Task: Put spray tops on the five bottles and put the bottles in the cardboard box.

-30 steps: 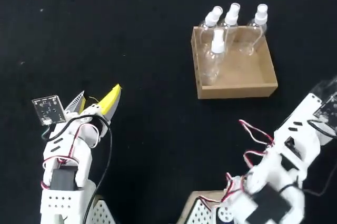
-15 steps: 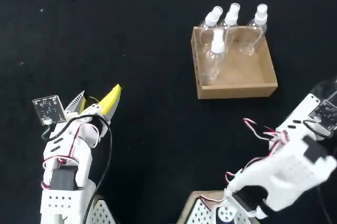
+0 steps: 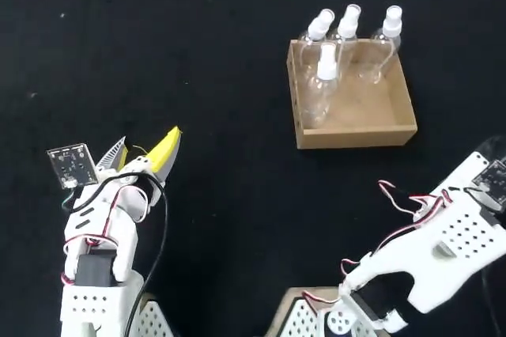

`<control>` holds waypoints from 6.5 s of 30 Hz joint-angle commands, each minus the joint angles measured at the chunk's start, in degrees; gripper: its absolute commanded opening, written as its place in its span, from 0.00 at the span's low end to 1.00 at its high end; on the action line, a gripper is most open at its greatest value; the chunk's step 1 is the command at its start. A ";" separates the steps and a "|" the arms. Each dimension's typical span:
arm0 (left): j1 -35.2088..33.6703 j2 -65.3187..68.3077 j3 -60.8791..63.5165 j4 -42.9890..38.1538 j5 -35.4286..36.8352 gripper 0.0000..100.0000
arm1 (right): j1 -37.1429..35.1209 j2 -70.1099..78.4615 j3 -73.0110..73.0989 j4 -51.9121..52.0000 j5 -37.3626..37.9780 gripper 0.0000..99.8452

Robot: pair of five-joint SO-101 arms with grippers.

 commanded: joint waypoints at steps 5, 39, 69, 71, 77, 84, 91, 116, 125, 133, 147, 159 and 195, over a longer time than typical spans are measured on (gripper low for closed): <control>-0.48 -0.53 1.27 0.18 0.18 0.34 | -0.44 0.04 6.02 -8.00 0.26 0.02; -0.48 -0.53 1.27 0.18 0.09 0.34 | -6.15 -0.40 16.66 -20.40 3.78 0.28; -0.48 -0.53 1.27 0.18 0.09 0.34 | -3.34 -45.23 53.23 -19.78 3.69 0.27; -0.48 -0.53 1.27 0.18 0.09 0.34 | -2.99 -47.52 52.97 -17.23 3.87 0.27; -0.48 -0.44 1.27 0.18 0.35 0.34 | -5.63 -53.32 52.79 -6.59 13.63 0.27; -0.48 -0.44 1.27 0.18 0.35 0.34 | -5.36 -63.43 52.62 2.73 14.24 0.27; -0.48 -0.44 1.27 0.18 0.18 0.34 | -5.36 -79.25 52.53 23.12 13.98 0.27; -0.48 -0.44 1.27 0.18 0.09 0.34 | -5.36 -105.54 33.89 87.21 13.98 0.28; -0.48 -0.44 1.27 0.18 0.09 0.34 | -5.36 -84.44 22.20 87.03 13.89 0.28; -0.48 -0.44 1.27 0.18 0.09 0.34 | -6.33 -76.26 20.88 76.57 13.89 0.28; -0.48 -0.44 1.27 0.18 0.09 0.34 | -6.33 -63.60 17.19 69.89 13.98 0.35; -0.48 -0.44 1.27 0.18 0.09 0.34 | -8.35 -54.37 11.03 68.22 13.89 0.35; -0.48 -0.44 1.27 0.18 0.09 0.34 | -8.00 -42.95 9.27 54.68 13.89 0.24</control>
